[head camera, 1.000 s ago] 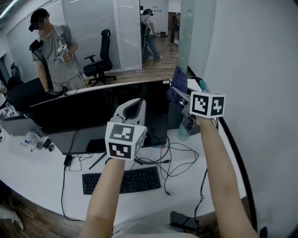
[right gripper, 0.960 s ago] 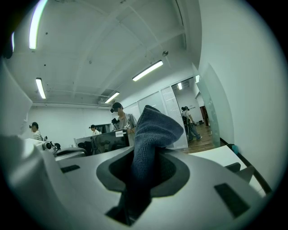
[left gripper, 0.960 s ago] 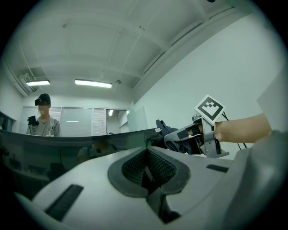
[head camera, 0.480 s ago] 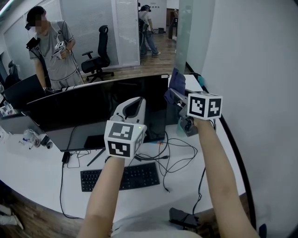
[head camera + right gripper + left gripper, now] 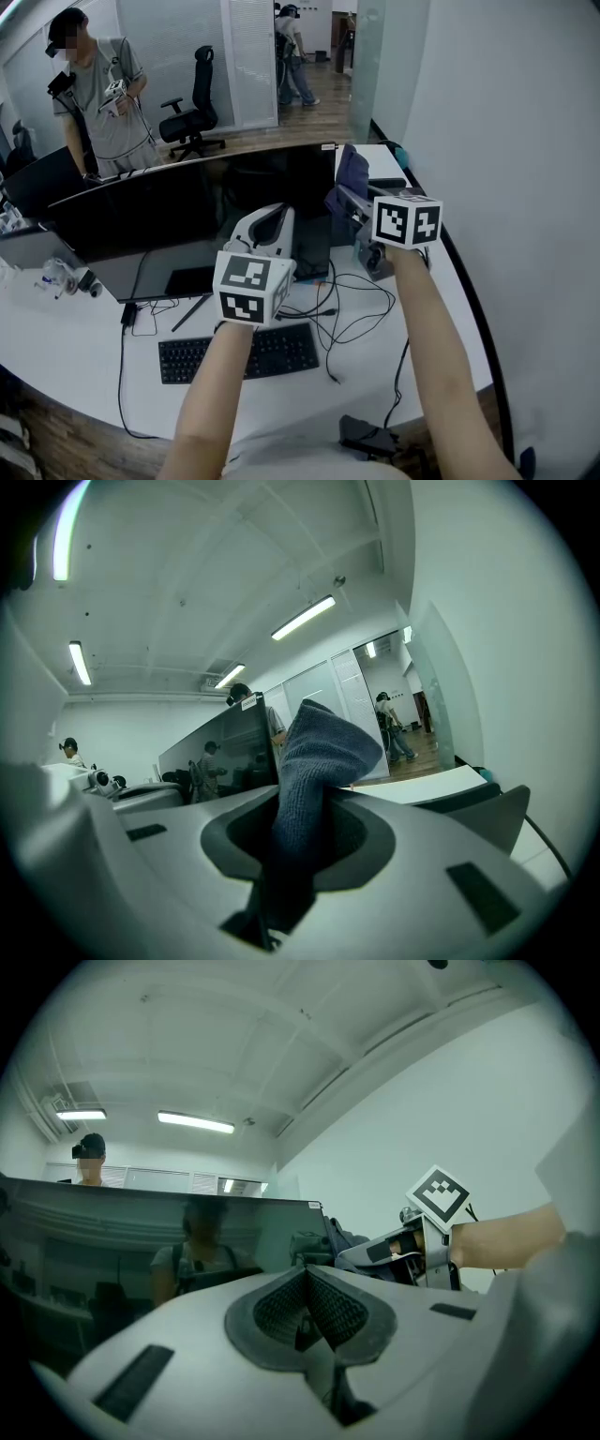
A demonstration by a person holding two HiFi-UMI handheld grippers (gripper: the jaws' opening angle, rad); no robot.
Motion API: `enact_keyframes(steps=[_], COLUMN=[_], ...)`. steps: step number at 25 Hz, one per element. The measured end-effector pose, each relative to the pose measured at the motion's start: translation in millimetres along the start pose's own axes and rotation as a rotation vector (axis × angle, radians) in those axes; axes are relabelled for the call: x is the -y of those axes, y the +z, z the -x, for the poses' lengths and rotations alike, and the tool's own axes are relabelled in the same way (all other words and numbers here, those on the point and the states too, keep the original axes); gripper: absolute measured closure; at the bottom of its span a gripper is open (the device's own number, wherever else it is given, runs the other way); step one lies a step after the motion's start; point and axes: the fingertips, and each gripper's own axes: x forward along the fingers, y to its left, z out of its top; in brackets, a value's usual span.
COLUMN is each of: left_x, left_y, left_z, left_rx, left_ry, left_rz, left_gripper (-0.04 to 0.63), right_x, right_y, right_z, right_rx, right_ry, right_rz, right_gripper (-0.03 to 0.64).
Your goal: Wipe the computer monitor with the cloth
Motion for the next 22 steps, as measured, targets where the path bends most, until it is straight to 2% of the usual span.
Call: enact_keyframes(steps=[22], left_x=[17], left_y=[-34], left_z=[5], left_rx=[-0.023], left_ry=[-0.044], left_rz=[0.011], left_gripper=[0.586], right_x=[9], right_y=[-62], right_z=[-3], right_rx=[-0.078], right_ry=[-0.003], right_rz=[-0.013], right_gripper=[0.525])
